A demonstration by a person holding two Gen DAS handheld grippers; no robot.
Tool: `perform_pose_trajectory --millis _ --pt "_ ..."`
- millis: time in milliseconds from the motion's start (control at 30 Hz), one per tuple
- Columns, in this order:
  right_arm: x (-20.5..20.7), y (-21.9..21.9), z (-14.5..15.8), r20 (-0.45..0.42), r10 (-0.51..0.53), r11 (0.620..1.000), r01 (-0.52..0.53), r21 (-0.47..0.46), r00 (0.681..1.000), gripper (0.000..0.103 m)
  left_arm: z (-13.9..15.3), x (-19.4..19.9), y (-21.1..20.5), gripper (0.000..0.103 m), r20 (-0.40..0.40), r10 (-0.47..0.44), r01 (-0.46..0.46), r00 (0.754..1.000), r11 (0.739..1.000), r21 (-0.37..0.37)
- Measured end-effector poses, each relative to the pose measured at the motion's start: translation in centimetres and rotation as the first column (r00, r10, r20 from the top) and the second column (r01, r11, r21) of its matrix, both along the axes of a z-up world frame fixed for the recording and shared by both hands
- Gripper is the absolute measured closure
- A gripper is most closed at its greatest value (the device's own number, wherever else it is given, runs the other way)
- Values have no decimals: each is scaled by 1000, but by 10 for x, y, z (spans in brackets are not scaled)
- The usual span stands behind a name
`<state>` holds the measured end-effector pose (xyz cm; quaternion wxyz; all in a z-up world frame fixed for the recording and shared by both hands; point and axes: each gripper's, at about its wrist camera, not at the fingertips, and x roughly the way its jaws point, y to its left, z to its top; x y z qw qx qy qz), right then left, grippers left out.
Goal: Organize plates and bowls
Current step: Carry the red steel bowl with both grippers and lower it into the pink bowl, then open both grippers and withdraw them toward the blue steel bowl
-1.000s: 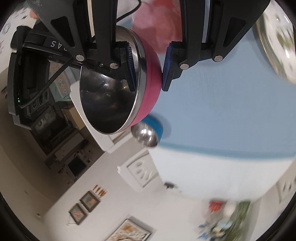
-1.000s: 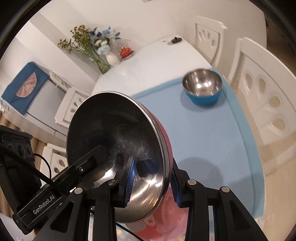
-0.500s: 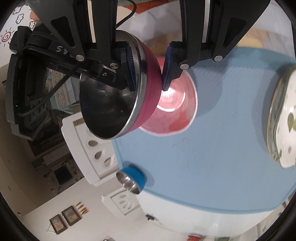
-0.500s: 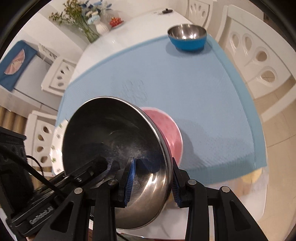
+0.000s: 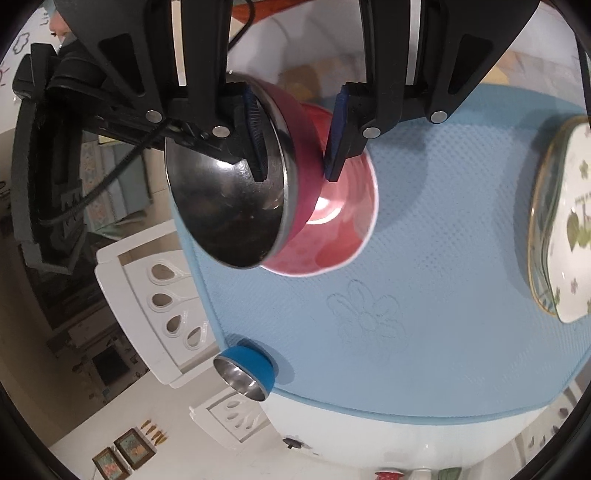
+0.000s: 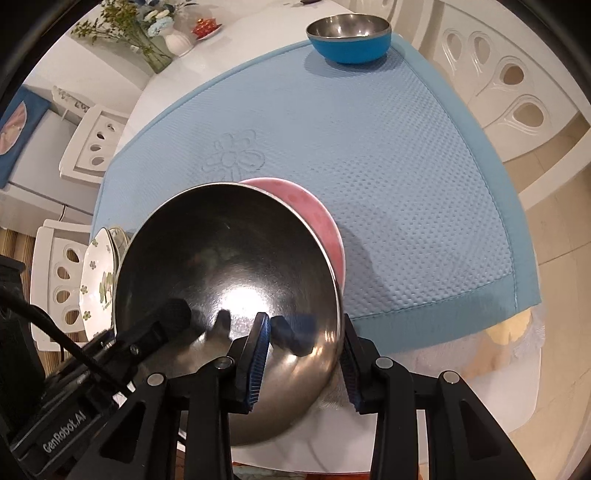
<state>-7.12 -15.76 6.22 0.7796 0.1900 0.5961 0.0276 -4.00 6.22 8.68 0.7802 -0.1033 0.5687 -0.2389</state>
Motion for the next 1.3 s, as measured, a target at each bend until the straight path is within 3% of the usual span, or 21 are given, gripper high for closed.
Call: perform_pose_trajectory --millis 400,867,967,1300 --pt "2 4 3 -8 21 1000 -21 -16 1000 67 0 19 33 73 11 99 -99 995 995 27" --pt "5 -4 4 -24 26 1000 -26 16 999 67 -2 21 23 73 -5 90 -90 996 995 35" --pt "5 -6 5 -18 23 999 -23 22 1000 67 0 27 24 73 -21 105 -105 994 994 9" --pt "17 -24 23 31 3 997 -5 79 1000 67 20 60 9 73 32 93 -93 995 995 21"
